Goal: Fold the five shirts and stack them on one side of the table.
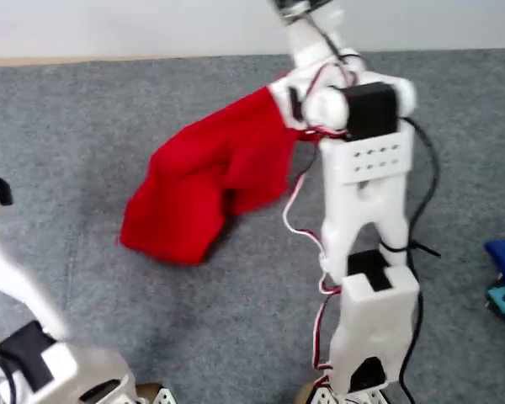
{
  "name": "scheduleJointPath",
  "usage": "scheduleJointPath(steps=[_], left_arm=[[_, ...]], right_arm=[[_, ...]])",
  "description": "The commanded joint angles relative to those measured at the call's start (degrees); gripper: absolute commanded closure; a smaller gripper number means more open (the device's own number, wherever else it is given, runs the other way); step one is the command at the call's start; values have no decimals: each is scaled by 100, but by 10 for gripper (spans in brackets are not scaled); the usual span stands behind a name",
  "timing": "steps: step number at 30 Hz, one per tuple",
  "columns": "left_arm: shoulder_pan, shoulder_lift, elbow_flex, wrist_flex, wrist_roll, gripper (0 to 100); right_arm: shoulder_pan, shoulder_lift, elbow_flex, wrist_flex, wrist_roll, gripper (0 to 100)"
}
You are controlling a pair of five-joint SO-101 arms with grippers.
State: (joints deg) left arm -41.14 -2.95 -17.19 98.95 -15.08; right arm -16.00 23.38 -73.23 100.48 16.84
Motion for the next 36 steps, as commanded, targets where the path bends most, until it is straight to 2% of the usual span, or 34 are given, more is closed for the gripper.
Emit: scheduleJointPath(steps=[1,7,12,17,21,25,26,29,36], left_arm=[[334,-633,312,141,53,813],[607,-1284,1042,132,53,813],[624,-1697,1314,132,53,813],[624,-2145,1631,132,44,813],[624,-2391,1982,114,44,813],[624,-2505,2185,114,44,813],[615,-2514,2211,114,44,813],[598,-2523,2229,123,44,813],[598,-2523,2237,132,44,813]], right_arm=[[101,-875,607,233,202,989],[92,-1393,1073,66,229,989],[180,-1420,1073,-787,229,989],[-400,-1437,1064,-1279,264,989],[-1332,-1437,1064,-998,897,989],[-2316,-1613,1090,233,1240,989],[-2457,-1692,1204,268,1257,989],[-2492,-2149,1793,259,1284,989],[-2334,-3424,4290,242,1284,989]])
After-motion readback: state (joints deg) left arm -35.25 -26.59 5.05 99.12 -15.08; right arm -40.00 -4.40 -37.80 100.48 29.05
